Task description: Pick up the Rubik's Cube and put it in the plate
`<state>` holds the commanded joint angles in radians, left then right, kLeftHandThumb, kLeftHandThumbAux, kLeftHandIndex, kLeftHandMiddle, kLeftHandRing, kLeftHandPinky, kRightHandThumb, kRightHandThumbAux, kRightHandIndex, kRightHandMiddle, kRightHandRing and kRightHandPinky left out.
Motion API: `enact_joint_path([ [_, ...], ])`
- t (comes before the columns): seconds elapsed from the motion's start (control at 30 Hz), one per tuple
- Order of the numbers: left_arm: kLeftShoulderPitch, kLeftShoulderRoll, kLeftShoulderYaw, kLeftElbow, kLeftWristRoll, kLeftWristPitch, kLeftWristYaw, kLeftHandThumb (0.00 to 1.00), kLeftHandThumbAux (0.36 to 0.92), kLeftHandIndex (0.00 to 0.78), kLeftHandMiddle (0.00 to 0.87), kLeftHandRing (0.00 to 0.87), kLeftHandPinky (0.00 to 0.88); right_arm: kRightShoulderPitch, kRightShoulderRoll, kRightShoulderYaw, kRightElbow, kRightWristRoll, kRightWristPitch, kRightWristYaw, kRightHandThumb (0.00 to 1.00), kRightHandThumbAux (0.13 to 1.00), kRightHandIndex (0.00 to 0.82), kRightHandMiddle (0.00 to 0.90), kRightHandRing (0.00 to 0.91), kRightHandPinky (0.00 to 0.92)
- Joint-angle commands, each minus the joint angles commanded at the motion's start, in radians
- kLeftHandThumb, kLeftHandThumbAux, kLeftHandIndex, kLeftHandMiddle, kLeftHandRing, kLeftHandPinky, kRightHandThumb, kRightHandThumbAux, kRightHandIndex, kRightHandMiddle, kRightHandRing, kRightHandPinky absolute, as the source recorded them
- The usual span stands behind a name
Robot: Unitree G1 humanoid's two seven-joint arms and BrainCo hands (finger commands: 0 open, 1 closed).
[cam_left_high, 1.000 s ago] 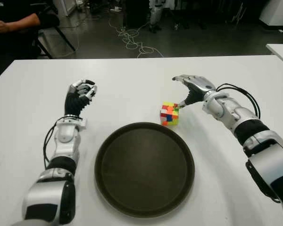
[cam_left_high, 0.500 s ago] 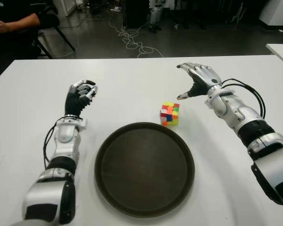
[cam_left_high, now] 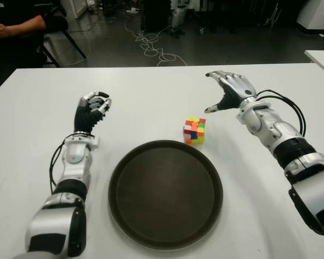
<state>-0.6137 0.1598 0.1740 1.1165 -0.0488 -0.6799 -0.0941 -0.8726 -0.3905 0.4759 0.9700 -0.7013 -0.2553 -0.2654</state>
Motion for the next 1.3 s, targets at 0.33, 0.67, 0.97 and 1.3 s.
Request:
enact_joint_path([
  [0.33,-0.003,0.002,0.0,0.005,0.001,0.001,-0.008,0.83,0.67,0.418,0.584,0.71,0.76,0.011,0.017,-0.082,-0.002,0.081,-0.042,0.003,0.0,0.729,0.122,0.165,0.196,0.207],
  [0.67,-0.005,0.008,-0.013,0.008,0.024,0.008,0.015,0.842,0.666,0.414,0.563,0.694,0.737,0.035,0.047,-0.165,-0.043,0.228,-0.104,0.131,0.0,0.703,0.118,0.171,0.183,0.164],
  [0.97,-0.006,0.015,-0.027,0.011,0.055,0.01,0.052,0.842,0.666,0.415,0.561,0.692,0.721,0.065,0.01,-0.12,-0.156,0.205,-0.133,0.305,0.0,0.678,0.114,0.141,0.129,0.076],
  [1.3,-0.009,0.018,-0.033,0.019,0.067,0.006,0.065,0.842,0.667,0.412,0.567,0.692,0.727,0.052,-0.061,-0.06,-0.22,0.189,-0.238,0.548,0.0,0.668,0.106,0.106,0.098,0.07],
])
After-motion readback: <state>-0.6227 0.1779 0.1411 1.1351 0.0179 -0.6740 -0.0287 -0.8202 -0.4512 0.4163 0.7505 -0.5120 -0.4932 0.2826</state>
